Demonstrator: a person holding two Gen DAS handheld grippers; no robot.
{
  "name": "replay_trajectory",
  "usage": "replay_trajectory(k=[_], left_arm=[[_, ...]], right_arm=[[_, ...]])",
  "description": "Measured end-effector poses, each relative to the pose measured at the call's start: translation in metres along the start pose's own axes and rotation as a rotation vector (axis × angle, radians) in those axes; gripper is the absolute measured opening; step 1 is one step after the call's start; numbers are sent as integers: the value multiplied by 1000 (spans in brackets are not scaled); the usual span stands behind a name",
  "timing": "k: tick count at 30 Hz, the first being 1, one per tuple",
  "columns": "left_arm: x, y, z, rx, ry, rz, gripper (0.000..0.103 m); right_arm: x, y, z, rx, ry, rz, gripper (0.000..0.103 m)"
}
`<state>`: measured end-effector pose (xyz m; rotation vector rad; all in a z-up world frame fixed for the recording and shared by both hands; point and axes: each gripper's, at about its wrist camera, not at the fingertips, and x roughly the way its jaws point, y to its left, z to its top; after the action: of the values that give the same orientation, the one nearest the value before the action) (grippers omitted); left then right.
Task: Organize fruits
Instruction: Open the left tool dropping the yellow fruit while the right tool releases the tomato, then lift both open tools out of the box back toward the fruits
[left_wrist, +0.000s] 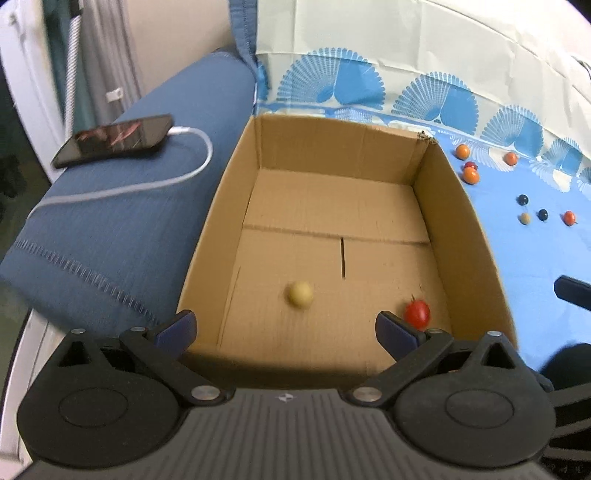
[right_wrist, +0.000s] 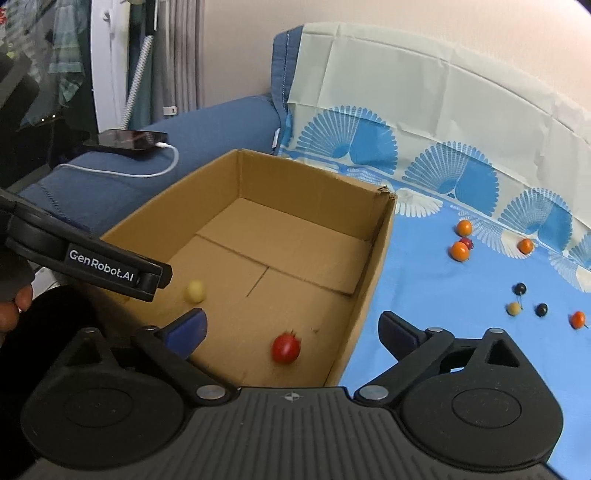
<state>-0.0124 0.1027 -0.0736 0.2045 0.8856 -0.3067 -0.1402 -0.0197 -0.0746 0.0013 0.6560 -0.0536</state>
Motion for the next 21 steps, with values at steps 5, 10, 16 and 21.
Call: replay_trajectory(k=[5,10,16,21], left_arm=[[-32,5,-21,-25,-17,15,103],[-61,-2,-36,-32,-58,25,103],[-95,-12,-45,-19,-134,17,103],[-116,-20,-49,-3,-191,13,103]], right_arm=[[-35,12,-10,-16,-40,9,102],[-69,17,-15,-18,-119,-6,102],[-104,17,-24,-11,-185,-29,102],[-123,17,-28,-19,-230,-44,102]])
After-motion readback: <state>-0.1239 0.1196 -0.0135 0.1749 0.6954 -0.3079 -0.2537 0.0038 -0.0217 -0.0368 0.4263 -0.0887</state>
